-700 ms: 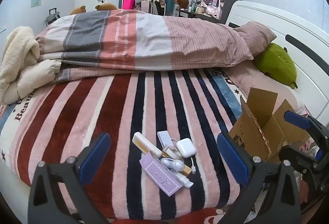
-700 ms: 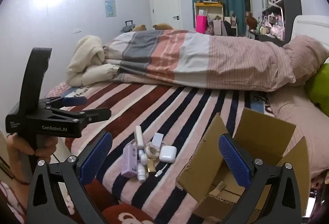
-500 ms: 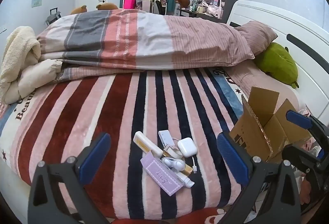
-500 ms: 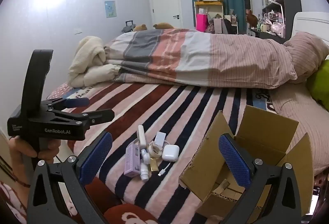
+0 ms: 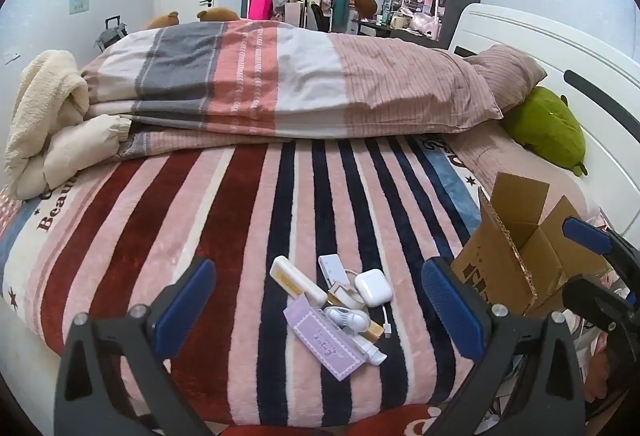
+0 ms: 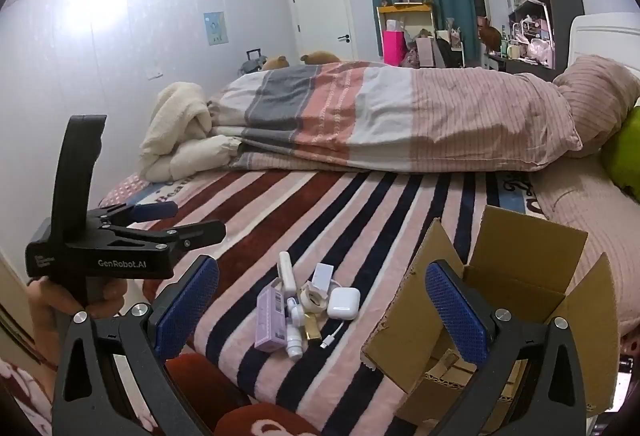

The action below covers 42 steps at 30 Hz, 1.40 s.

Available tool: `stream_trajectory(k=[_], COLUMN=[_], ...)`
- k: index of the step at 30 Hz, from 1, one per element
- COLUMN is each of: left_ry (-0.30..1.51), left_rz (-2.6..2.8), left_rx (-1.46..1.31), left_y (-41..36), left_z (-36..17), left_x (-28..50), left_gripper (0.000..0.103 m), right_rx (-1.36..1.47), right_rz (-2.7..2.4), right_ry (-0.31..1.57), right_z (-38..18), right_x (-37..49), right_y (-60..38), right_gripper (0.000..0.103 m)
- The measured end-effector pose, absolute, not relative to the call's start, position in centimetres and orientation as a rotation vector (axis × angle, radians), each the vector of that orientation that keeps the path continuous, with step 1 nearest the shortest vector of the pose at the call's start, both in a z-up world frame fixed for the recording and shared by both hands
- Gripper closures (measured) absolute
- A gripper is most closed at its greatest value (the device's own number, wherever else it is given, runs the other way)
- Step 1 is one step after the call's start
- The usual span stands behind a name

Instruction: Organize rigid objects

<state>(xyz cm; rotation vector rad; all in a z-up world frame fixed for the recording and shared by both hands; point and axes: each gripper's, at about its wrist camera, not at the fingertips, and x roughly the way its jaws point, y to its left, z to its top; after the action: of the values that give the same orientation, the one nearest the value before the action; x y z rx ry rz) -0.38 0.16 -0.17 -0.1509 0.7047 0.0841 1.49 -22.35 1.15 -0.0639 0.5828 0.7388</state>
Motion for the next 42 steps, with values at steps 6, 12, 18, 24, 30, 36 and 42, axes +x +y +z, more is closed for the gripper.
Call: stream_trajectory(k=[6,12,18,24,30,36,42], left_ry=[0.704,0.703,0.704,0.704,0.706,0.706,0.705], left_rz=[0.089,0.099,0.1,0.102,0.103,0.108,0.11], left_rx=[-0.149,-0.15,-0.147,-0.15,-0.149,-0.147,-0.145], left_y=[0.23,0.44,0.44,0.54,0.56,0.83,0.82], left_z=[-0.14,0.07,0.12,0.09,0.08,0.16,0.15], left_x=[-0.41,-0.59,-0.56,-0.57,-0.56,-0.7,-0.71], left_gripper=[0.0,0.0,0.0,0.0,0.0,0.0,0.0], right_rx=[-0.049,-0.054,-0.055,-0.052,-0.045,-0.039,-0.039], right_rz=[0.749,0.748,0.756,0.761,0.77,0.782,0.783], right_ry=[0.584,0.582,0.584,0.584,0.585,0.588,0.589], right_z=[0.93,0.9,0.89,0.84,0.79,0.55,0.49], right_x=[1.61,1.52,1.57,1.53,1.38,1.13,1.17], right_y=[-22.69,-22.6,-22.51,-22.45,-22.29,-22.42,-22.37], right_gripper=[0.0,0.0,0.0,0.0,0.0,0.0,0.0])
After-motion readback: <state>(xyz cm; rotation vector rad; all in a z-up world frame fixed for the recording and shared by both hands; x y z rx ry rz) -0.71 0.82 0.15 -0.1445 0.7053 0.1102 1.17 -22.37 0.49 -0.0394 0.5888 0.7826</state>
